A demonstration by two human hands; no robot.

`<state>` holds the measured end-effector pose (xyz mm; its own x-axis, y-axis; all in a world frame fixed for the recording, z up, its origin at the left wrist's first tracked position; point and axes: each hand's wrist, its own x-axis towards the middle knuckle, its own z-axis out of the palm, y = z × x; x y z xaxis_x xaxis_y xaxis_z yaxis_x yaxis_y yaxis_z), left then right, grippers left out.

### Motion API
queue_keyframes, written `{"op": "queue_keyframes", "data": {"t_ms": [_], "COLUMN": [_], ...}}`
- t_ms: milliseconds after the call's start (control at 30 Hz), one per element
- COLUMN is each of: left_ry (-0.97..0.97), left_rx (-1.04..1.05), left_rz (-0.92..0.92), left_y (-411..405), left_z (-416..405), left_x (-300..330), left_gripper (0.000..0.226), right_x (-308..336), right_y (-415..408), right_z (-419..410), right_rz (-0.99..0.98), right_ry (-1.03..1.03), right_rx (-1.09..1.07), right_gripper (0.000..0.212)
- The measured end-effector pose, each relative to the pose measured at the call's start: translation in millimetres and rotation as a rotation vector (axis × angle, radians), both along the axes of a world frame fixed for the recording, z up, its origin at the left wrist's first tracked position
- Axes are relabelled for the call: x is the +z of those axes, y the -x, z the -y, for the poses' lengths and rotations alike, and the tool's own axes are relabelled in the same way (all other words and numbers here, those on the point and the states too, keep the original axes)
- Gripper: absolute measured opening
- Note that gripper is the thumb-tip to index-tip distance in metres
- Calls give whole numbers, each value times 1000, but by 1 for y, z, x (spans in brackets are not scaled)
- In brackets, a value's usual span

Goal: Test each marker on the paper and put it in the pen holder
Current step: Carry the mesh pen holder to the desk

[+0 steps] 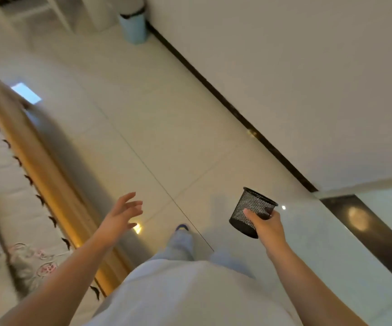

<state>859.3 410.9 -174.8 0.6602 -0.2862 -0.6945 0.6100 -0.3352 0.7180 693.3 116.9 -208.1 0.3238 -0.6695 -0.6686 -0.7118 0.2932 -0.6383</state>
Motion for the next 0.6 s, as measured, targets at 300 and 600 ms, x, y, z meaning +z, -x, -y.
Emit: {"op": "queue_keyframes", "data": {"t_ms": [300, 600], "left_ry": [1, -106], "left_rx": [181, 527], "left_rz": [116, 48], "left_y": [-194, -369], "left_z": [-55, -153], "left_x": [4, -8], "left_gripper": [49, 41], "right_x": [-1, -14], "right_y": [-246, -559], "right_z": [-54, -114], "right_rz": [41, -4], "right_ry": [-18, -3], "right_rx": [297, 660], "right_gripper": [64, 66]}}
